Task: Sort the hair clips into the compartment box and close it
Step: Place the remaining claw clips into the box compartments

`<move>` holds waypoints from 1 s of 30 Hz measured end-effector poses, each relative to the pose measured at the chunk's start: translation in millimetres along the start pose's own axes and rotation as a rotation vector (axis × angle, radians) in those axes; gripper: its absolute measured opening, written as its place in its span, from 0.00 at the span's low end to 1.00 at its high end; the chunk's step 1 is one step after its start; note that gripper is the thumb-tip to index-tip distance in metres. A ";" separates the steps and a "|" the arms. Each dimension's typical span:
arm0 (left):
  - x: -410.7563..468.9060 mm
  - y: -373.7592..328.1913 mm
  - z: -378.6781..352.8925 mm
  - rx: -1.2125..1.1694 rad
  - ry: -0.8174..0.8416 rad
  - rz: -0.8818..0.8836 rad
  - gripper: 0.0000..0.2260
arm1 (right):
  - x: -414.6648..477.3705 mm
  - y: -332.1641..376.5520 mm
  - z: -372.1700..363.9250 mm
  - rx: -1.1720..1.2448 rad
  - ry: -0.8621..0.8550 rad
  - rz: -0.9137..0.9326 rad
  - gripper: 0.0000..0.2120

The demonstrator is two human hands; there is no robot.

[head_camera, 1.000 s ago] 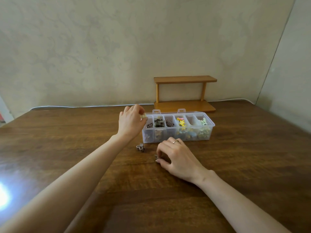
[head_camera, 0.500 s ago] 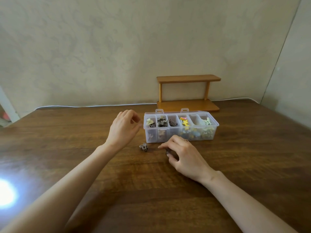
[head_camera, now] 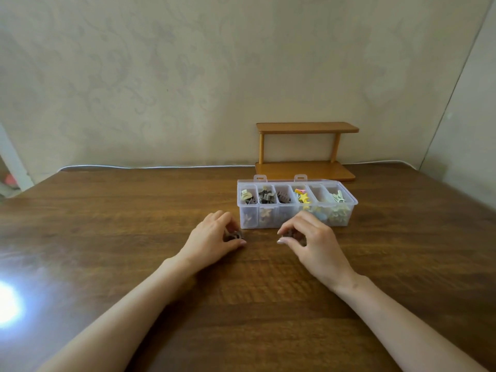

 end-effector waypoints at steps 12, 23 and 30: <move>-1.8 12.0 17.3 -0.069 -0.332 -0.011 0.10 | 43.6 14.3 1.4 0.053 -0.080 -0.004 0.06; -3.3 18.0 22.6 -0.181 -0.355 -0.036 0.09 | 113.9 1.2 -30.7 -0.074 -0.043 -0.077 0.08; -3.2 13.8 22.0 -0.205 -0.385 -0.073 0.08 | 80.2 -3.7 3.5 -0.050 -0.093 -0.057 0.06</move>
Point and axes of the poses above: each hand's wrist, its own x-axis towards the middle knuckle, its own z-axis out of the back of the hand, y = z × x, the point moved 3 cm from there along x, towards the middle knuckle, and after that the axes turned 9 degrees about x, right-handed, at the moved point
